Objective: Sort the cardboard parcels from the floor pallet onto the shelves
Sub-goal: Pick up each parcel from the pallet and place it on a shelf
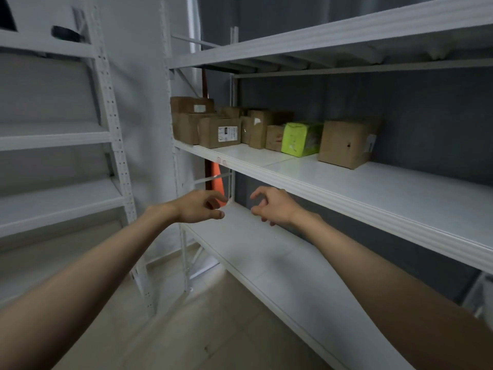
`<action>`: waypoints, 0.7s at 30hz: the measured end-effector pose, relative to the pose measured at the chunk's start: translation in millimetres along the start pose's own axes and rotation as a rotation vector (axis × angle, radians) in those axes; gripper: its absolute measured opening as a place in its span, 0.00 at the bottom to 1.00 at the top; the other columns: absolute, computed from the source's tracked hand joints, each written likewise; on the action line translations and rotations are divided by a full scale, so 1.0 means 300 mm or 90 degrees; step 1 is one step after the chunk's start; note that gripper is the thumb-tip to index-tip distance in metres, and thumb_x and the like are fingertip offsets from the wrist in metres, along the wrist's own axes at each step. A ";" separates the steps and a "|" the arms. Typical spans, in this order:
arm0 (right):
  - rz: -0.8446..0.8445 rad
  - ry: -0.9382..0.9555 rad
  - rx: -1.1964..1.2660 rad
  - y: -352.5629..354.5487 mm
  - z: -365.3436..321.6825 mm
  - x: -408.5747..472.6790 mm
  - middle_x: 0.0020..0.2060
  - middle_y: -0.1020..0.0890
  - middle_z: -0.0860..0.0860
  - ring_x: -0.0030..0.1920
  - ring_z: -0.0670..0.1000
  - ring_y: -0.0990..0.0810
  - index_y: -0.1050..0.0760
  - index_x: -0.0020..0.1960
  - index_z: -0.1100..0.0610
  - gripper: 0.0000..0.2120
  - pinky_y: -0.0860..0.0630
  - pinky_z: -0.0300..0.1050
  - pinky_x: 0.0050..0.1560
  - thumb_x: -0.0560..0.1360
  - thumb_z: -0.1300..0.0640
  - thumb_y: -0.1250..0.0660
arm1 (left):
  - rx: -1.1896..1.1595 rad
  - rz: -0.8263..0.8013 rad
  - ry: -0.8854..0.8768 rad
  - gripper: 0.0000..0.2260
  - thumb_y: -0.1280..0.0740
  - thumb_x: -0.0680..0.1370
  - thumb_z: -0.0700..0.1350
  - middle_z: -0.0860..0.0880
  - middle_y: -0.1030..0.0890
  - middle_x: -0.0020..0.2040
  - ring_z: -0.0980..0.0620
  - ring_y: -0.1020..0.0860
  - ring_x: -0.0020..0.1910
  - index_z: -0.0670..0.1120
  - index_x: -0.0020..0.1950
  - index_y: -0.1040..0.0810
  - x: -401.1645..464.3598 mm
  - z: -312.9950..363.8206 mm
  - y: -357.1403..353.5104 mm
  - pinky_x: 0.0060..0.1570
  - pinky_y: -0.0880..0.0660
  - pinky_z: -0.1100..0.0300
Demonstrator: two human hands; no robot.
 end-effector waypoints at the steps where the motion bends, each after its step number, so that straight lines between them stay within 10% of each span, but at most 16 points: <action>1: 0.000 0.009 -0.003 -0.015 -0.012 0.044 0.43 0.16 0.52 0.43 0.53 0.15 0.24 0.62 0.50 0.16 0.15 0.53 0.44 0.75 0.53 0.30 | 0.001 0.004 0.002 0.21 0.30 0.79 0.52 0.49 0.21 0.64 0.54 0.22 0.55 0.52 0.72 0.27 0.028 -0.026 0.008 0.53 0.28 0.65; 21: 0.061 0.057 0.116 -0.041 0.133 0.983 0.43 0.18 0.45 0.45 0.51 0.17 0.25 0.59 0.47 0.14 0.17 0.56 0.50 0.75 0.55 0.31 | 0.061 0.239 0.075 0.24 0.28 0.78 0.52 0.47 0.24 0.66 0.53 0.26 0.53 0.50 0.72 0.28 0.801 -0.464 0.217 0.53 0.25 0.58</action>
Point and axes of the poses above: each hand's wrist, its own x-axis towards the middle knuckle, its own y-axis out of the back of the hand, z = x × y, the point moved 5 cm from there along x, towards the middle knuckle
